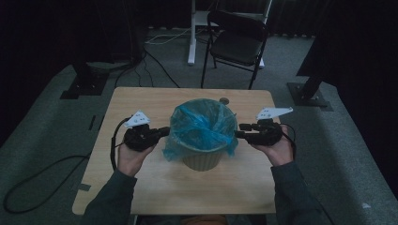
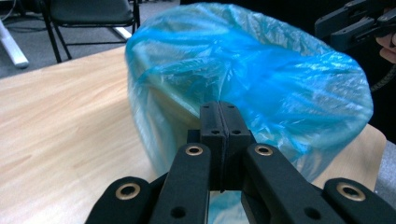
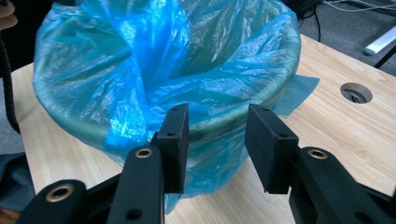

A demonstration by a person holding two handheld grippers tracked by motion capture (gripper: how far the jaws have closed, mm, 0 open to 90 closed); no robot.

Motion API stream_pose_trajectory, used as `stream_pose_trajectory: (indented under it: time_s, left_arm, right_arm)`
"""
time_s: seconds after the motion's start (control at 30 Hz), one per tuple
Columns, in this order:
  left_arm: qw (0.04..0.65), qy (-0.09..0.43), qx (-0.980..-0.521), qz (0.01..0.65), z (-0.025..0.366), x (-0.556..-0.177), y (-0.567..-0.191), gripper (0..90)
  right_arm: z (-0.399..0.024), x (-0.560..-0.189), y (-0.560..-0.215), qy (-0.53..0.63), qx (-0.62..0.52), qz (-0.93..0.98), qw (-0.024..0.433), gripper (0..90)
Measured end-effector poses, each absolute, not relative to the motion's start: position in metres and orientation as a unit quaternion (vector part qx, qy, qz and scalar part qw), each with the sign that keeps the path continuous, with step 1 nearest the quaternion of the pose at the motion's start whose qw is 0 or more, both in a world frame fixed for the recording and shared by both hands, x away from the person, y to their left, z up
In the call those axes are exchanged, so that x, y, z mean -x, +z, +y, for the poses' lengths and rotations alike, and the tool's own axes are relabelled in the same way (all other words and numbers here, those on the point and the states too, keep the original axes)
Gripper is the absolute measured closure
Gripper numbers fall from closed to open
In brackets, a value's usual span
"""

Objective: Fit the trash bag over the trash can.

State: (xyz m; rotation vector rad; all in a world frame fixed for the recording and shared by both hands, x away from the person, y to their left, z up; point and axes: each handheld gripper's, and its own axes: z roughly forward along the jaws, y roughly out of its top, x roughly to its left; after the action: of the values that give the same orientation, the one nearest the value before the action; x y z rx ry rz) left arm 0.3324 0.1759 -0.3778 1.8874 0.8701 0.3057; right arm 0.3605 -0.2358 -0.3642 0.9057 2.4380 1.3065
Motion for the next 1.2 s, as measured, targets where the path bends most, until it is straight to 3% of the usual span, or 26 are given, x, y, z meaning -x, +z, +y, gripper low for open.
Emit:
stream_pose_trajectory:
  time_s: [0.53, 1.2]
  left_arm:
    - [0.443, 0.097, -0.800, 0.393, 0.168, -0.352, -0.422, 89.9]
    - [0.466, 0.091, -0.795, 0.376, 0.166, -0.348, -0.416, 78.1]
  right_arm:
    - [-0.241, -0.363, -0.371, 0.440, -0.316, 0.834, 0.107, 60.9]
    - [-0.223, -0.365, -0.390, 0.410, -0.276, 0.866, 0.077, 57.5]
